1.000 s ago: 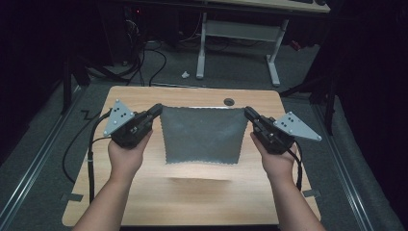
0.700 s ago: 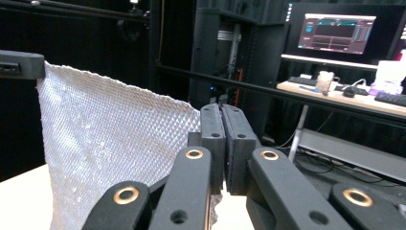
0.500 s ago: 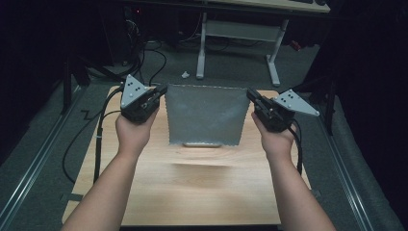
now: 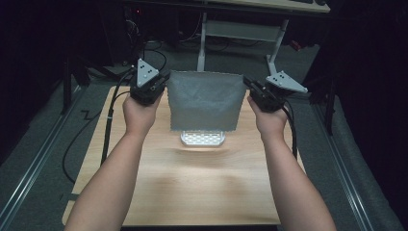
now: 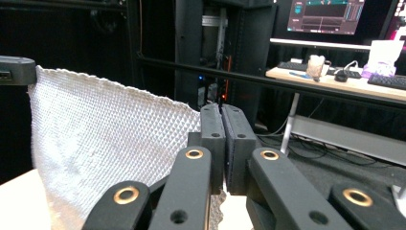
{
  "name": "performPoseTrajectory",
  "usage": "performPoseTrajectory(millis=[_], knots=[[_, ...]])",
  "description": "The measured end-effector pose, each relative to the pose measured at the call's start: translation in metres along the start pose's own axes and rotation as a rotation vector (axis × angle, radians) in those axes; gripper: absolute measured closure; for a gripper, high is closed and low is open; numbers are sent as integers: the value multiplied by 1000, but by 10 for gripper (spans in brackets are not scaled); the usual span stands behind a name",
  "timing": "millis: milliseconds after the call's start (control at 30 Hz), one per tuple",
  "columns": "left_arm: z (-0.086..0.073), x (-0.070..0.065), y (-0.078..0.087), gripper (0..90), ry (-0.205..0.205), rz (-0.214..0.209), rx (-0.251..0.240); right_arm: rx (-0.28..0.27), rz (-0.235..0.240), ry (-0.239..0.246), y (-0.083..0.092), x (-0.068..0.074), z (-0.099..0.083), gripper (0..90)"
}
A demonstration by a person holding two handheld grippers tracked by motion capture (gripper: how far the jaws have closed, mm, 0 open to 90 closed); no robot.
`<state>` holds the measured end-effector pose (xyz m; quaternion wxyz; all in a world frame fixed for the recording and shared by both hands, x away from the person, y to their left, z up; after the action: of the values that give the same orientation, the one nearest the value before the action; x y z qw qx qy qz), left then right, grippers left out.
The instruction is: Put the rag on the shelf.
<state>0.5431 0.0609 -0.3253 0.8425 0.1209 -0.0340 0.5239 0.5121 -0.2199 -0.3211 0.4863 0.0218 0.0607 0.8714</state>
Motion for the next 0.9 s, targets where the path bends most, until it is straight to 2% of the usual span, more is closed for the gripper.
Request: performPoseTrajectory(millis=[133,200,267,333,533,633,800,900], knots=[[-7,1,-15,896,-16,6,42,32,-13,11,-12,-9,-5,894],[-12,3,-21,895,-14,-4,59,53,-19,20,-18,-13,-9,894],[-19,4,-26,895,-13,-14,90,98,-36,60,-26,-17,-15,895],[-28,5,-31,895,-23,-13,121,123,-32,71,-32,-18,-22,894],[-55,5,-39,895,12,-34,174,165,-28,100,-44,-17,-37,894],[-68,1,-42,895,25,-53,205,173,-23,89,-46,-17,-44,893],[-90,-7,-42,895,42,-97,256,216,-13,68,-47,-20,-66,893],[-100,-11,-42,895,26,-111,275,228,2,60,-46,-21,-77,893]])
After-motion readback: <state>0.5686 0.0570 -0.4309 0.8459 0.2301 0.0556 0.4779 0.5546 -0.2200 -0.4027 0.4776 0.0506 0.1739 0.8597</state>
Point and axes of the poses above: each handheld gripper's, and its own axes: y roughly backward along the jaws, z roughly out of its top, x roughly to its left, the point moved 7 cm from there along -y, roughly forward along the jaws, and after that the axes turned 6 degrees about z, right-handed, at the moved point
